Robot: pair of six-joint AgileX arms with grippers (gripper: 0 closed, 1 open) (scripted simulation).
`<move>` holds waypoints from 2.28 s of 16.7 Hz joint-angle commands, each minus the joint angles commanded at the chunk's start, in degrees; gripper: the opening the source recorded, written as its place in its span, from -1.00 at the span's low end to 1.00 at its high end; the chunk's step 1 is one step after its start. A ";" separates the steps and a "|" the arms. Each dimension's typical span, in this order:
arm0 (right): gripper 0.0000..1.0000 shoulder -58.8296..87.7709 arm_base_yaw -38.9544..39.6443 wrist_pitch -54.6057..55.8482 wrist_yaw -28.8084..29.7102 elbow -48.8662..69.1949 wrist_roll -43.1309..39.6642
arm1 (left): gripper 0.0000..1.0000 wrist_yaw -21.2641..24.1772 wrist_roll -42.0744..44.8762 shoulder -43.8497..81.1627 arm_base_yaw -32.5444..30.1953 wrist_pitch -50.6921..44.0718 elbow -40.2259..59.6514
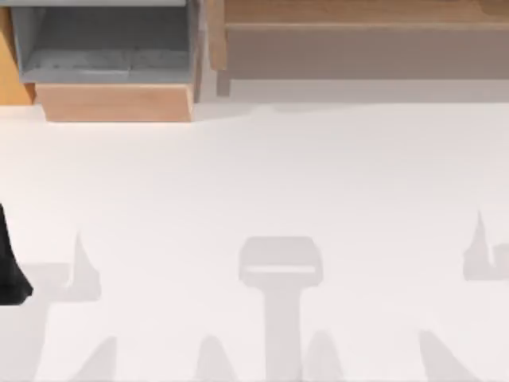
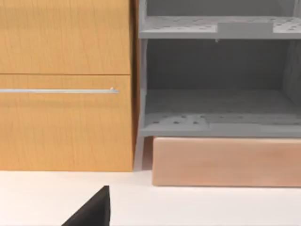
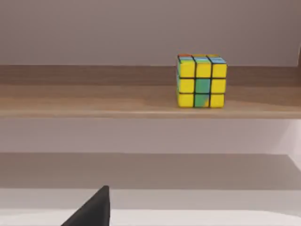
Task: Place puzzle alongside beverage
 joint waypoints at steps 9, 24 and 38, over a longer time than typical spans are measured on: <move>1.00 50.04 -2.53 27.90 -1.57 21.50 0.25 | 1.00 0.00 0.00 0.00 0.00 0.00 0.00; 1.00 100.27 -4.78 55.20 -3.31 42.53 0.82 | 1.00 0.00 0.00 0.00 0.00 0.00 0.00; 1.00 107.67 -4.29 48.62 -2.71 56.57 0.76 | 1.00 0.00 0.00 0.00 0.00 0.00 0.00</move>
